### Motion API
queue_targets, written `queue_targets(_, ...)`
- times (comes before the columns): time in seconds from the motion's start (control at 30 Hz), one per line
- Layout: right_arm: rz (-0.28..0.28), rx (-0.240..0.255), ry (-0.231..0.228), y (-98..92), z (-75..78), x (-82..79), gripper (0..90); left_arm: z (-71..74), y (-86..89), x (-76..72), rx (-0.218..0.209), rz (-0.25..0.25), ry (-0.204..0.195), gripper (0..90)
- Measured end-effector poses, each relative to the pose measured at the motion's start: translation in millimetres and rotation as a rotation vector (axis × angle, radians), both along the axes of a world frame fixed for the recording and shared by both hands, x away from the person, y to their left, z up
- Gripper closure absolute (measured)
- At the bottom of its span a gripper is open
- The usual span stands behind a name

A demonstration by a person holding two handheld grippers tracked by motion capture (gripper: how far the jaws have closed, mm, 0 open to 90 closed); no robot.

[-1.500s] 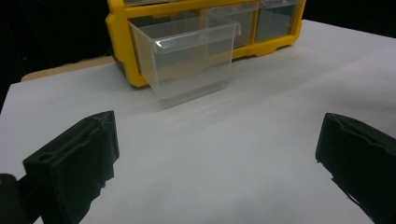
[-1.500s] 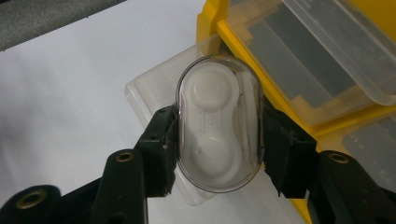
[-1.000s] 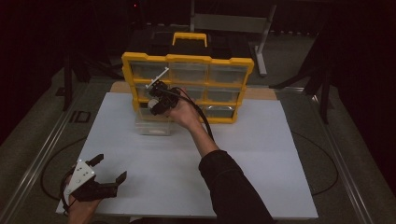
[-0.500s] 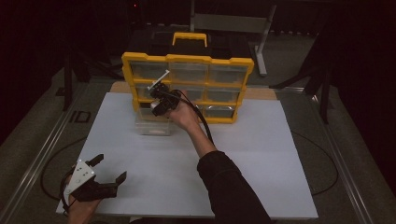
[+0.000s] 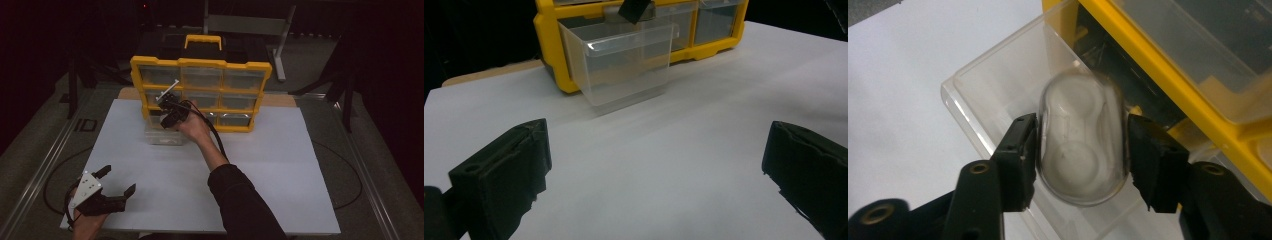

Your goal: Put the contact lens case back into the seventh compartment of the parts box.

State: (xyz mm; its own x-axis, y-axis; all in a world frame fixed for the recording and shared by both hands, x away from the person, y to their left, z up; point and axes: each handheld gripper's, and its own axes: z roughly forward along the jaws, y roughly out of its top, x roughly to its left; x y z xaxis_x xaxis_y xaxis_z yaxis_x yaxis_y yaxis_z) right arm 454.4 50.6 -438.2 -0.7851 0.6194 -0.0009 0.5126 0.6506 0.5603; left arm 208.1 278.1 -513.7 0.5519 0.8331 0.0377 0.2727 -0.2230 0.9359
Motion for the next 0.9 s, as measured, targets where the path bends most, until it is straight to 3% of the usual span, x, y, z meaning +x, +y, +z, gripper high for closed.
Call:
queue_targets(0.07, -0.001, 0.004, -0.001, 0.1, 0.0, 0.0, 41.7, 0.0, 0.1, 0.0, 0.001, 0.001, 0.0, 0.5)
queue_targets(0.13, -0.025, 0.02, -0.013, -1.0, 1.5, -0.1, 29.9, 0.1, 0.3, 0.0, 0.001, 0.0, -0.001, 0.5)
queue_targets(0.37, -0.042, 0.059, -0.02, -14.3, 10.7, -2.9, 12.8, -0.2, 0.2, 0.2, 0.003, 0.005, 0.002, 0.5)
queue_targets(0.5, -0.037, 0.073, -0.025, -22.6, 17.3, -7.2, 10.5, -0.2, -0.3, 0.1, 0.004, 0.009, 0.0, 0.4)
queue_targets(0.67, -0.033, 0.119, -0.055, -47.3, 31.9, -18.5, 9.8, -0.4, -0.1, 0.4, 0.006, 0.009, 0.004, 0.5)
queue_targets(0.8, -0.037, 0.131, -0.089, -67.8, 34.9, -29.9, 9.8, -0.6, -0.6, 0.6, 0.007, 0.012, 0.005, 0.4)
queue_targets(0.9, -0.054, 0.176, -0.11, -86.1, 36.0, -40.1, 9.6, -0.3, -0.7, 0.5, 0.008, 0.017, 0.003, 0.4)
